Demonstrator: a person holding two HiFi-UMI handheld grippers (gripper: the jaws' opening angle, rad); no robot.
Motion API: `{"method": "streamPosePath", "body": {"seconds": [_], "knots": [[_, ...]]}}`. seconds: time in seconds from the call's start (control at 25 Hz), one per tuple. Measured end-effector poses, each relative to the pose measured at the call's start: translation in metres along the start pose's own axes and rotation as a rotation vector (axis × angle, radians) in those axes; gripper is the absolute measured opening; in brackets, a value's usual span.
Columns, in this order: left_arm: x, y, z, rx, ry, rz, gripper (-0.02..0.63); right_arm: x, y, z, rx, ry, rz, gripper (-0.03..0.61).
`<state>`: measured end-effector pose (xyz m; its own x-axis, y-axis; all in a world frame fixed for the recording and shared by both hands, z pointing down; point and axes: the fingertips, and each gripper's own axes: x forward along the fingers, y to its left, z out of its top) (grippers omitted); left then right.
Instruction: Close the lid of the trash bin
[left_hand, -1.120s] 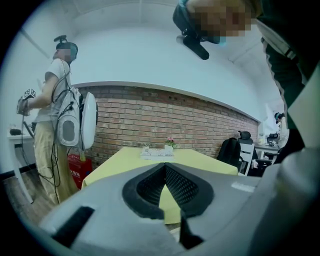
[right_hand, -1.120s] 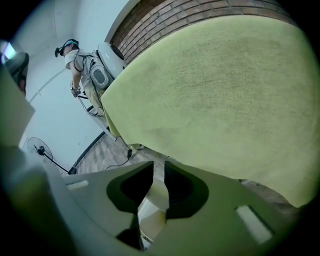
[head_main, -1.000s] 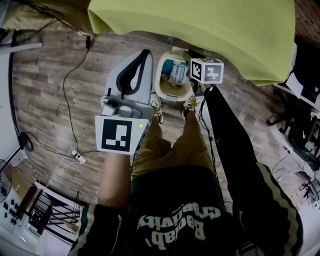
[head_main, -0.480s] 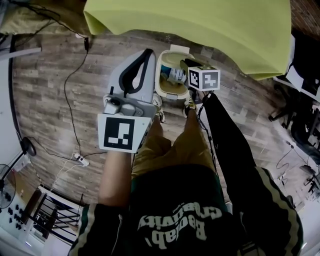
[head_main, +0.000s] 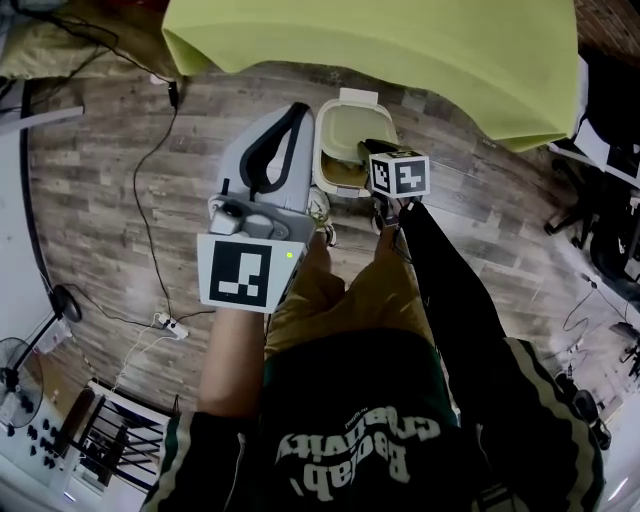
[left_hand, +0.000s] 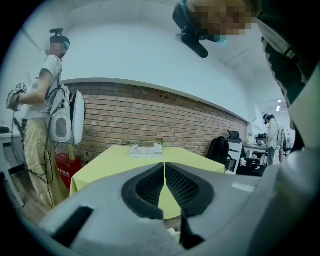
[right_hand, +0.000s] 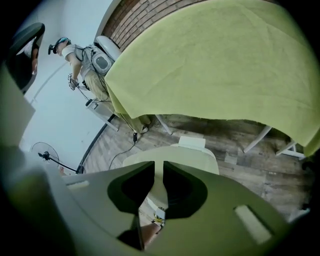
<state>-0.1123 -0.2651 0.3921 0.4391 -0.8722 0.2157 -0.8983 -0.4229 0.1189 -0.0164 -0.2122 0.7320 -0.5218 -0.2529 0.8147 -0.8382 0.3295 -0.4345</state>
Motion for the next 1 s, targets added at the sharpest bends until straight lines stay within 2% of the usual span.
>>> {"method": "streamPosePath", "body": {"seconds": [0.24, 0.56, 0.84, 1.0], "knots": [[0.001, 0.003, -0.005, 0.012, 0.022, -0.019, 0.018, 0.012, -0.002, -0.027, 0.037, 0.036, -0.018, 0.077], [0.003, 0.014, -0.011, 0.020, 0.006, -0.020, 0.018, 0.034, -0.007, -0.062, 0.051, 0.101, -0.034, 0.086], [0.003, 0.021, -0.034, 0.025, 0.053, -0.029, 0.018, 0.056, -0.014, -0.091, 0.081, 0.126, -0.073, 0.087], [-0.002, 0.029, -0.042, -0.001, 0.064, -0.009, 0.018, 0.067, -0.016, -0.106, 0.078, 0.145, -0.083, 0.106]]}}
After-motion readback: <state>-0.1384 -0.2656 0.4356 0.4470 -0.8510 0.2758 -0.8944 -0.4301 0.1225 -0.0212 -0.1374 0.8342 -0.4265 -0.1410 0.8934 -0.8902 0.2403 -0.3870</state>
